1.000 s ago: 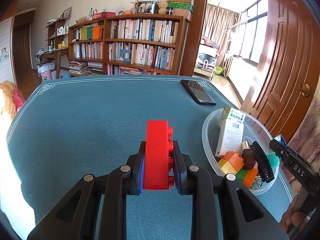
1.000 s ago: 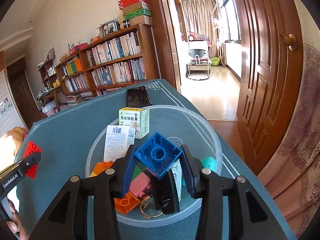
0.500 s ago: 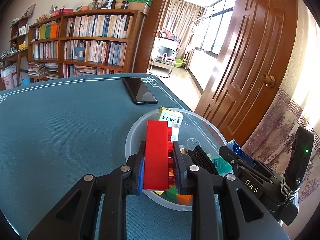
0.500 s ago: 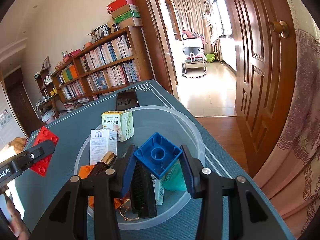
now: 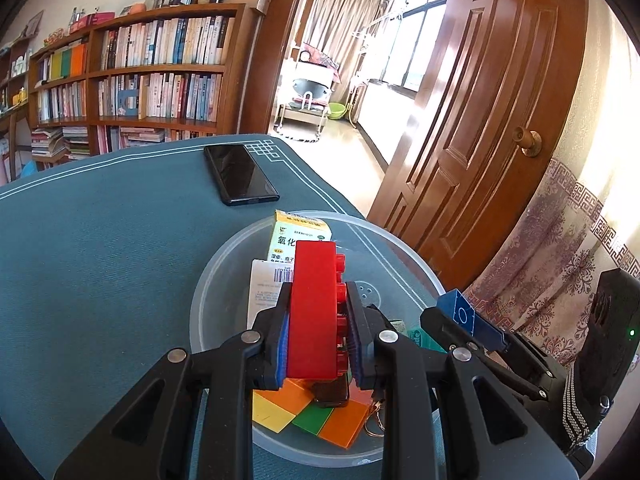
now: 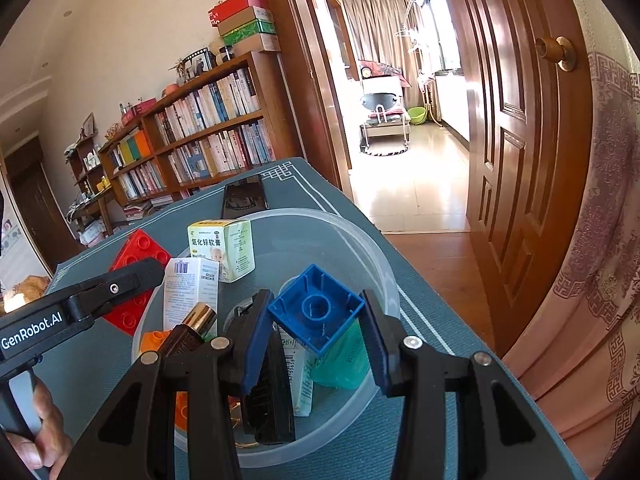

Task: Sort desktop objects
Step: 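Open left tool to drop red block while right tool releases blue block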

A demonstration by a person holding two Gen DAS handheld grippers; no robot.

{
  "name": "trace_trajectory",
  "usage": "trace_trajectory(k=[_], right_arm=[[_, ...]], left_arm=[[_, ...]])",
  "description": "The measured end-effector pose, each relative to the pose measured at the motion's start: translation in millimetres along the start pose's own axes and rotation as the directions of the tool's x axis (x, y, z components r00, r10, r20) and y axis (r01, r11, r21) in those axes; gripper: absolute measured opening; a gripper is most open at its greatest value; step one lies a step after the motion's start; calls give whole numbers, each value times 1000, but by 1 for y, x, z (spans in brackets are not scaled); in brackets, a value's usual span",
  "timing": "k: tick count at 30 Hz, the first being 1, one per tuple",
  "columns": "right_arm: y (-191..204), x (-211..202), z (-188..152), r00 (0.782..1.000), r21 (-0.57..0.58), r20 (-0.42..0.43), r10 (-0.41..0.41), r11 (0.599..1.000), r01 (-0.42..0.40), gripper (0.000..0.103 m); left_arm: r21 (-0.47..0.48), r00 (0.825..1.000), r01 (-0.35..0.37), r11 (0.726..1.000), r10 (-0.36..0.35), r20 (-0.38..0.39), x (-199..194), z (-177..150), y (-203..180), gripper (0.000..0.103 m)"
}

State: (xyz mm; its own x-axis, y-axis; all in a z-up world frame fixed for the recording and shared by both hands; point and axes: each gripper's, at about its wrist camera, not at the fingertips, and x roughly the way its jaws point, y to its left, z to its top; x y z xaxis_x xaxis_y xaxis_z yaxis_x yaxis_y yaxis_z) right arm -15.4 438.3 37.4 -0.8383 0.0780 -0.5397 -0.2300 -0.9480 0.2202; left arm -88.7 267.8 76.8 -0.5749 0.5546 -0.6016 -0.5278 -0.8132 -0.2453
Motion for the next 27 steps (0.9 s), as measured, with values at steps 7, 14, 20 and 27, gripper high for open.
trace_trajectory(k=[7, 14, 20, 27], right_arm=[[-1, -2, 0, 999, 9, 14, 42, 999, -42, 65], [14, -11, -3, 995, -24, 34, 97, 995, -96, 71], [6, -22, -5, 997, 9, 45, 67, 998, -67, 87], [-3, -36, -16, 1000, -9, -6, 9, 1000, -9, 103]], left_arm=[[-37, 1000, -17, 999, 18, 22, -5, -3, 8, 68], [-31, 994, -87, 996, 89, 61, -25, -7, 14, 68], [12, 973, -213, 977, 210, 96, -44, -18, 11, 84], [49, 942, -320, 946, 312, 127, -65, -28, 3, 84]])
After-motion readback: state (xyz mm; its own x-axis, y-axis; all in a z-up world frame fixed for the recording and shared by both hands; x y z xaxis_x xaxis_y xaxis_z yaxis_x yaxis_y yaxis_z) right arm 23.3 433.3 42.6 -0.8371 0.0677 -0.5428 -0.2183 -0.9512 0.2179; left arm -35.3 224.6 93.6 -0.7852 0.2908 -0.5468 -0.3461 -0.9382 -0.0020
